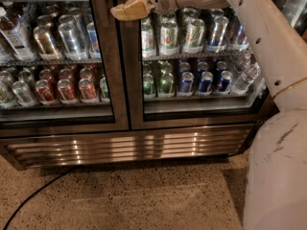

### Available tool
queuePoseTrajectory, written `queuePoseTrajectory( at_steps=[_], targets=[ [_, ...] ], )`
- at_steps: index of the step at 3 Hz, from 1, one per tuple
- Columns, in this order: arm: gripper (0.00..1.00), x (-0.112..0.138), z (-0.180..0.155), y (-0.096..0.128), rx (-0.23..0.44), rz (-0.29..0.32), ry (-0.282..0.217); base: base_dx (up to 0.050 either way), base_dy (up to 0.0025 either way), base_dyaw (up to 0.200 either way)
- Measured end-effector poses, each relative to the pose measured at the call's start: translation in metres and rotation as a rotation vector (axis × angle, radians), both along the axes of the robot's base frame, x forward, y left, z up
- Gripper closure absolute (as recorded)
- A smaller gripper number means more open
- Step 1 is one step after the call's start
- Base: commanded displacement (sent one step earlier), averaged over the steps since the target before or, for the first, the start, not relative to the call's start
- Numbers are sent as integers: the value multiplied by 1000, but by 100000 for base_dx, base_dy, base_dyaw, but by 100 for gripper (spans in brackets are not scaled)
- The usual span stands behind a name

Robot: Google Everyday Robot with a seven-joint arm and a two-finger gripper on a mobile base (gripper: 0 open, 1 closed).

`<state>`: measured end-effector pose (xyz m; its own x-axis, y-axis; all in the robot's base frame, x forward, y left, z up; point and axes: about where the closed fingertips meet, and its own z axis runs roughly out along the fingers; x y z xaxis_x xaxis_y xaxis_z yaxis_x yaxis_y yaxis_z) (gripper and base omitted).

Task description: Open right fridge door

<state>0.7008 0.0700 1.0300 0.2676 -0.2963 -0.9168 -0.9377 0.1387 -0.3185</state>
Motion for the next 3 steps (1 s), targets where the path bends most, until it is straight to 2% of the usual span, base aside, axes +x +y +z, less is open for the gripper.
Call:
queuePoseTrajectory(
  at_steps=[1, 3],
  targets=[
    [13, 0, 0, 0, 0, 0, 0, 0, 0, 0],
    [60, 0, 0, 0, 0, 0, 0, 0, 0, 0]
  ],
)
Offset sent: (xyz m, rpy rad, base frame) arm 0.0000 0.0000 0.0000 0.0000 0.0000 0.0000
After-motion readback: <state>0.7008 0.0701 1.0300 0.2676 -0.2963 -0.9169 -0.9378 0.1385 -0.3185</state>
